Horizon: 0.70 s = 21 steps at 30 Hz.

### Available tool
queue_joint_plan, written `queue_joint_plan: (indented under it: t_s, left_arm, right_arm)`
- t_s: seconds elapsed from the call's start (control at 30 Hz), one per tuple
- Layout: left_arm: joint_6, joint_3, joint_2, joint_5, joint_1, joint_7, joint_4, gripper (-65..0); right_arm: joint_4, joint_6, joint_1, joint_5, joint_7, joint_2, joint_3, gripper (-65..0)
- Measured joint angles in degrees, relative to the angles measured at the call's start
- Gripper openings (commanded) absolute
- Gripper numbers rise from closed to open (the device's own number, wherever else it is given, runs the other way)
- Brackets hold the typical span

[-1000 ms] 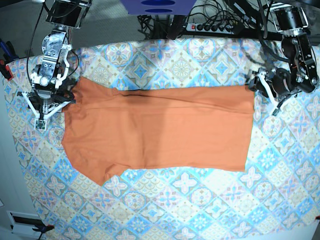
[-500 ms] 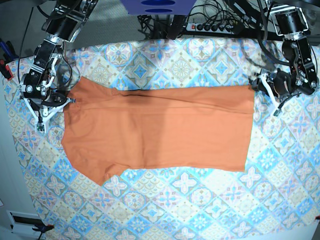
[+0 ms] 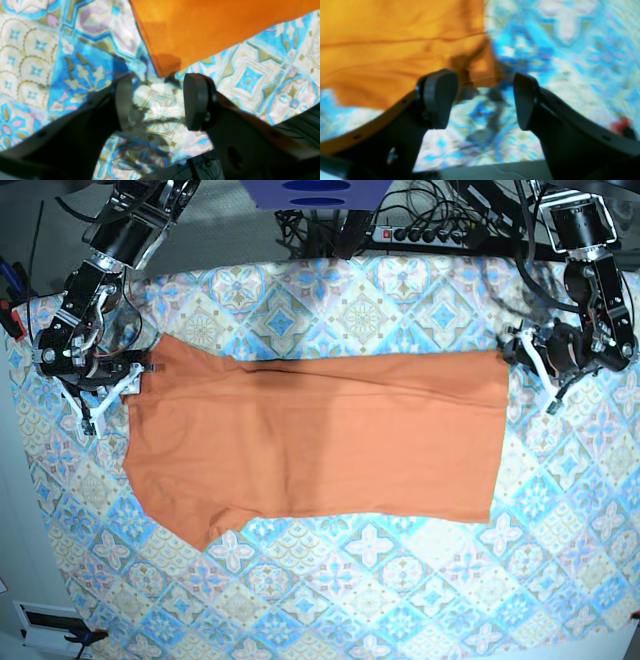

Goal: Fold the T-shirt properly
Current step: 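Pull the right gripper outward along the shirt edge, stretching it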

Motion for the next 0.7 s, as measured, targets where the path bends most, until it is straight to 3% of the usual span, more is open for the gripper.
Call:
queue_joint_plan:
  t_s: [0.13,0.27,0.43,0.5,0.63,0.7]
  left_arm:
    - [0.0,-0.02,-0.07,0.04,-0.04,0.0,0.0,-31.7]
    - [0.0,0.0,0.0,0.04,-0.02,0.0,0.0,-31.7]
    - [0.0,0.0,0.0,0.02,-0.04,0.0,0.0,-31.7]
    - [0.0,0.0,0.0,0.02,-0.04,0.02,0.0,-31.7]
    - [0.0,0.0,0.0,0.02,-0.02,0.0,0.0,-31.7]
    - [0.0,0.0,0.0,0.0,-0.02,0.0,0.0,-31.7]
  right_arm:
    - [-0.79,2.27,2.95,3.69,-4.11,1.4,7.39,-26.7]
    - [-0.98,2.45,2.78,3.56,-5.6,2.82,6.43,-26.7]
    - [-1.88,3.02,3.13,4.02,-5.2,2.25,5.68,-26.6]
    - [-5.07,5.33,3.1,4.07,-5.14,2.14,5.68,-26.6]
    - [-12.76,5.35,5.29,3.8,-4.9,1.95,5.97,-26.8]
    - [-15.5,5.33,5.86,4.04,-2.12,1.99,5.86,-26.8]
